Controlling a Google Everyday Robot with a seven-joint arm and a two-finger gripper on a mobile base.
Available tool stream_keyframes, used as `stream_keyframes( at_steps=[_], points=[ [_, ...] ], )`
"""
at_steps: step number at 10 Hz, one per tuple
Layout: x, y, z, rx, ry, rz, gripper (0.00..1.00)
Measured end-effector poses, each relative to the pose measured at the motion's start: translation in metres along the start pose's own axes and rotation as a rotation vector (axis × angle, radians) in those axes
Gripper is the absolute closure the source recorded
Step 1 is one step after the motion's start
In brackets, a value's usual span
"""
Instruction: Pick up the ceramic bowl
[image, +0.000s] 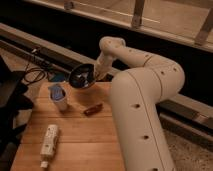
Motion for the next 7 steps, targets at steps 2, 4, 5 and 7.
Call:
stream_keyframes(
  at_steps=[2,4,5,7],
  points=[
    [0.002,0.009,-0.003,-0.001,0.001,-0.005,0.92],
    [0.001,0.007,-0.011,0.001,0.0,-0.001,0.92],
    [0.002,0.008,-0.012,0.001,0.001,-0.002,0.92],
    [0.002,0.012,-0.016,0.001,0.002,-0.006,0.92]
  ],
)
